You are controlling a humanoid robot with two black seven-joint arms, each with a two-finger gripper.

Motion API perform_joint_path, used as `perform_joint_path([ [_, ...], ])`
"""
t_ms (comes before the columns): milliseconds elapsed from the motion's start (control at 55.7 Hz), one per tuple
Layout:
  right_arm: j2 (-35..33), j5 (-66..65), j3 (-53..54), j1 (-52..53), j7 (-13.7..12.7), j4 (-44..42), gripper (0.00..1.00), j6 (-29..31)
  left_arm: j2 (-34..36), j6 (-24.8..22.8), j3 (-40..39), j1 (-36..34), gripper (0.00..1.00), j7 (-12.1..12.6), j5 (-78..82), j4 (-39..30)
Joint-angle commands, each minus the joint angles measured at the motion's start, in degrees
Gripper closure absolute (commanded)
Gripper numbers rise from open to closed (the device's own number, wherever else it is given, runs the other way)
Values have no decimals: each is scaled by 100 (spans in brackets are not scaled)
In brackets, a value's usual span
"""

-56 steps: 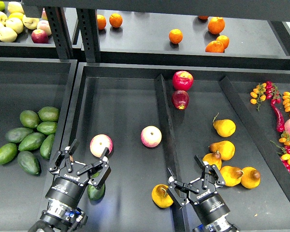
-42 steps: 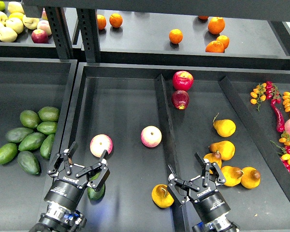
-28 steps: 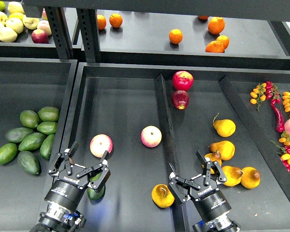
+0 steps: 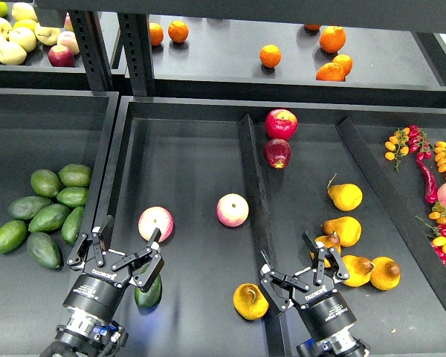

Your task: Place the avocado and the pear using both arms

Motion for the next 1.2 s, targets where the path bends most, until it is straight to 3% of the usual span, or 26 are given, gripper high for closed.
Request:
perform_joint_path([
  [0, 0, -7, 3, 0, -1, -9, 0, 0, 0, 0, 6, -11, 0, 32, 8, 43],
  [126, 0, -7, 3, 0, 8, -9, 0, 0, 0, 0, -29, -29, 0, 120, 43, 104],
  [144, 0, -7, 3, 0, 17, -9, 0, 0, 0, 0, -81, -55, 0, 294, 52, 165],
  [251, 0, -7, 12, 0, 43, -9, 0, 0, 0, 0, -187, -64, 0, 568, 52, 183],
  [538, 0, -7, 73, 9, 52, -9, 0, 0, 0, 0, -196, -64, 0, 604, 61, 175],
  [879, 0, -7, 135, 53, -1, -9, 0, 0, 0, 0, -354, -64, 0, 841, 79, 183],
  [1185, 0, -16, 179, 70, 17, -18, 0, 0, 0, 0, -363, -196, 0, 1289, 1027, 280],
])
